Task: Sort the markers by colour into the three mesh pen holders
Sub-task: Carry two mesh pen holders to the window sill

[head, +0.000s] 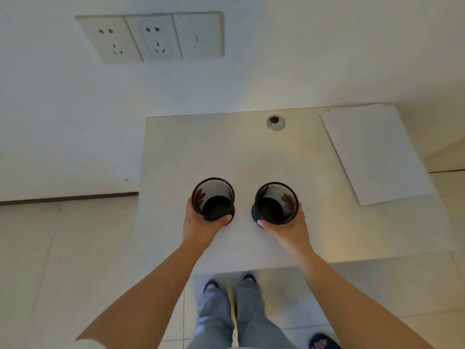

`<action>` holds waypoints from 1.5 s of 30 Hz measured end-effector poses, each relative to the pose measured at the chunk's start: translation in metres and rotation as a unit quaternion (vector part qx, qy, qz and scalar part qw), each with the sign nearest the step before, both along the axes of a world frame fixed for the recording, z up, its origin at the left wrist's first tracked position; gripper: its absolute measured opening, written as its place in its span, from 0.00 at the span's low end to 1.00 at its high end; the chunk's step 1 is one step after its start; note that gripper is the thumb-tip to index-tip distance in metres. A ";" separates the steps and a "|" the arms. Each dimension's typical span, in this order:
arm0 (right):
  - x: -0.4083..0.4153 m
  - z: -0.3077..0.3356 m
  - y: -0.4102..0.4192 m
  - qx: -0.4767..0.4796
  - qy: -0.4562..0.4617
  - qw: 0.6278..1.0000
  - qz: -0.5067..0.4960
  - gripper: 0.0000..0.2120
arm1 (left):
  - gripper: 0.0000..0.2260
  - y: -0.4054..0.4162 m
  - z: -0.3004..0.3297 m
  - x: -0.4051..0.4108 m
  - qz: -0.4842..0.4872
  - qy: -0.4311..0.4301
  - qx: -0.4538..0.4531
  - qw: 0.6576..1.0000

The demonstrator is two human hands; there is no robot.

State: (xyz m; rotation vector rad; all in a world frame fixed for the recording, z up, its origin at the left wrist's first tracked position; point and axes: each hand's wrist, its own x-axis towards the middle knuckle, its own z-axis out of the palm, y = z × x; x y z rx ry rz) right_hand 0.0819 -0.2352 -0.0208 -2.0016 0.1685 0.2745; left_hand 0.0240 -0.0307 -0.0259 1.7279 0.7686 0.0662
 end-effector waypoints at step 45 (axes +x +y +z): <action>-0.399 0.014 0.312 -0.112 0.142 0.690 0.701 0.19 | 0.34 0.004 0.024 -0.616 0.693 0.111 -0.156 0.695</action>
